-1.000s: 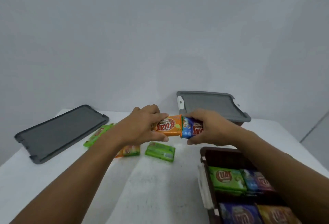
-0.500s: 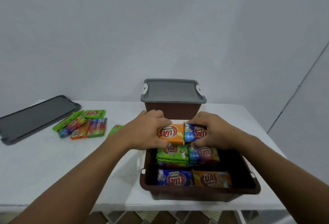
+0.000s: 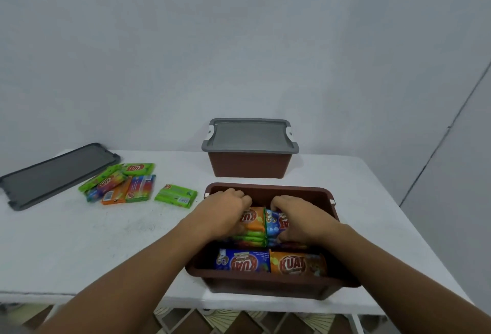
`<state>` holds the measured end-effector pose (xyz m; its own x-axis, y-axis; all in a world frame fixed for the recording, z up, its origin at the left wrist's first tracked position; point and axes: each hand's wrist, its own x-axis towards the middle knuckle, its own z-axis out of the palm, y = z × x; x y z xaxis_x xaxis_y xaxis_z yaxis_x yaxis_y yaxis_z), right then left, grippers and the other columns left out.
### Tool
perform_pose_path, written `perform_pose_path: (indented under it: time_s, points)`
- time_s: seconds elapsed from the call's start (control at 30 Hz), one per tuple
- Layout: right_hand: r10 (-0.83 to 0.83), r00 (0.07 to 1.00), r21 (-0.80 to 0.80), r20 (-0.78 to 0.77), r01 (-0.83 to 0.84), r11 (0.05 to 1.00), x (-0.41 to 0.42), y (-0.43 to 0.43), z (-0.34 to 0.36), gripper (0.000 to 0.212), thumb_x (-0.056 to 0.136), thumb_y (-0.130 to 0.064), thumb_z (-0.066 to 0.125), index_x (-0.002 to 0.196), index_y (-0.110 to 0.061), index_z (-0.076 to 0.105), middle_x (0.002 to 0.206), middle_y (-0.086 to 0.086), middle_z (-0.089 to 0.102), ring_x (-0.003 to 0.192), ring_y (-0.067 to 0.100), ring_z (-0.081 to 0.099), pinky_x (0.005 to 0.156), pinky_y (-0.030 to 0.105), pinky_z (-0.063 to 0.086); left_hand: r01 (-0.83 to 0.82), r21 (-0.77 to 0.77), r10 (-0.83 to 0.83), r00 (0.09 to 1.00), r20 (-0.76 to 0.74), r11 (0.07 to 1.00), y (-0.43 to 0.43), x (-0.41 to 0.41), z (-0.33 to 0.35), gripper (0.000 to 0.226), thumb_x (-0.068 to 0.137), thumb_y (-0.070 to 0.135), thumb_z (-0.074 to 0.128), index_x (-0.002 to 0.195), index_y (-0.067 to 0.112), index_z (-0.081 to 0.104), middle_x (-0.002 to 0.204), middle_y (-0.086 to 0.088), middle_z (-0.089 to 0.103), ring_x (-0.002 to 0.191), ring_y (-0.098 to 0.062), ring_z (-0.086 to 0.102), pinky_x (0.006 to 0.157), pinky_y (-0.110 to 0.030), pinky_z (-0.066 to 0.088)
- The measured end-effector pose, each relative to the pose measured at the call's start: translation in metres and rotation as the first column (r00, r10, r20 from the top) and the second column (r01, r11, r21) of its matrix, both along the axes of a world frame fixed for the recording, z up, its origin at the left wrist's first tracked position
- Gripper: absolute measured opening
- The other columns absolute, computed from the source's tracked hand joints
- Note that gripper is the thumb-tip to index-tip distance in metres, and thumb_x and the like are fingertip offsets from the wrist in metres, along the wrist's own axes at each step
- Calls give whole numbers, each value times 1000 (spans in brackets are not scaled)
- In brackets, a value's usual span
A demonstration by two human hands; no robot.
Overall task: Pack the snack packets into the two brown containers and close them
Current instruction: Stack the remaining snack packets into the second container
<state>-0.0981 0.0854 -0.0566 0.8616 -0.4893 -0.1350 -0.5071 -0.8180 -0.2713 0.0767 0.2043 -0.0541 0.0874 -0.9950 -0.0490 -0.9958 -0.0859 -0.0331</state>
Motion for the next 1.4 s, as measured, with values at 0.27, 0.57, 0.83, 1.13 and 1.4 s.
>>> perform_pose_path:
  time_s: [0.27,0.57,0.83,1.13,1.4]
  points:
    - [14,999,-211,-45,-23,977,-1,-3,-1,49,80,-45,78,122,-32,58,125,-8,49,116,14,47,97,31,45,19,-4,-19,1000,3,1000,0,1,-4,51,89,40,71,134,22,55,125,1,57,116,-20,54,85,-34,46]
    - [-149,988,-61,-39,146,987,-8,-11,-5,41,75,-41,84,107,-32,61,116,-9,53,104,12,54,84,26,48,49,29,-47,996,-82,998,-2,5,-6,42,95,34,65,136,25,60,132,4,60,118,-19,58,96,-34,50]
    - [-151,981,-30,-118,148,988,-4,-11,-4,40,79,-36,80,70,-31,42,111,-6,59,98,14,57,84,30,51,128,97,-129,992,3,987,-14,8,-6,45,99,40,60,143,36,55,143,8,59,128,-19,56,106,-38,45]
    - [-210,971,128,-115,224,966,-5,-10,-1,32,78,-34,82,75,-29,51,108,-7,65,96,12,61,78,27,53,147,-22,-147,989,-23,989,-7,10,-15,43,95,51,59,134,34,62,137,13,55,123,-10,51,100,-38,37]
    - [-330,889,409,318,186,893,5,-1,20,5,87,-24,77,90,-28,76,80,-7,73,76,5,68,69,20,48,-229,-499,-107,823,-557,836,5,30,-13,5,90,23,75,91,24,79,85,21,69,87,2,63,76,-13,46]
